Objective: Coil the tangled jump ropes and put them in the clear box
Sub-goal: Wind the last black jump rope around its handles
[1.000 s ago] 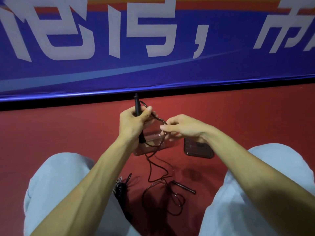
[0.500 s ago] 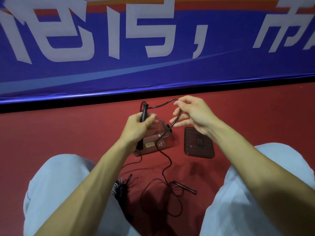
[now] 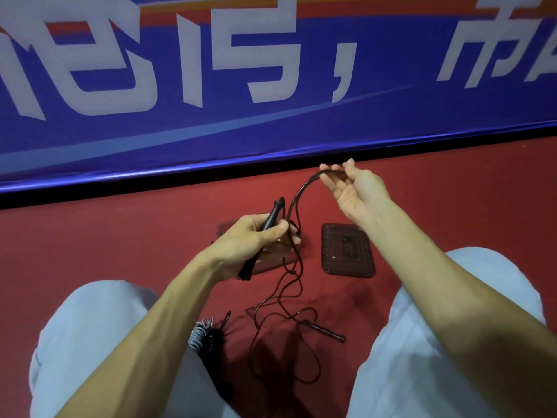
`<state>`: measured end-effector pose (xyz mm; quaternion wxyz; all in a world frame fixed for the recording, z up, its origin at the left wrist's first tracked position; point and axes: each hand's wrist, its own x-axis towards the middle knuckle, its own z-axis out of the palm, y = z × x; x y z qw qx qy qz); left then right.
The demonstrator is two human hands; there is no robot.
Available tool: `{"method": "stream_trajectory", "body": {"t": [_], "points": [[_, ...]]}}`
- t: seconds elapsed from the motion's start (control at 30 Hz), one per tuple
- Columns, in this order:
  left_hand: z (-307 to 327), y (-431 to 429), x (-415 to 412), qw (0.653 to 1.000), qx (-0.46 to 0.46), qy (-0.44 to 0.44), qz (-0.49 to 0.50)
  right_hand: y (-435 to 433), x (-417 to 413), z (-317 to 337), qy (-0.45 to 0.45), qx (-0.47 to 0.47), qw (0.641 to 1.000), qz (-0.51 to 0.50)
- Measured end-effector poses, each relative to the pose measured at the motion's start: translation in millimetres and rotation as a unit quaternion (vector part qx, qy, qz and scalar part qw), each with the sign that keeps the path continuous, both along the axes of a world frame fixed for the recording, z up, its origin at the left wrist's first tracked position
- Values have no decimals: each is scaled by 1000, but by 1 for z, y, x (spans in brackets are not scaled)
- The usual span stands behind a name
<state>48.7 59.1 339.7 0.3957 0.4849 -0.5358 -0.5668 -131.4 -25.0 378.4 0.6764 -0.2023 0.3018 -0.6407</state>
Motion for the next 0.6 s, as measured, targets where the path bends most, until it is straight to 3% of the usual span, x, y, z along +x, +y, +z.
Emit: {"method": "stream_trajectory", "body": {"t": [0.2,0.3,0.43,0.6], "points": [[5,-3,-7,984,-27,125,122,4,3,-3,49,-5,999,23],[10,-7,-4,961,-37,211,174,7,6,-8,169,-29,983,69],[14,-9,0,931,-46,295,211,12,14,-17,387,-76,904,165],[15,-11,10,896,-47,367,245,23,31,-32,498,-103,797,326]]}}
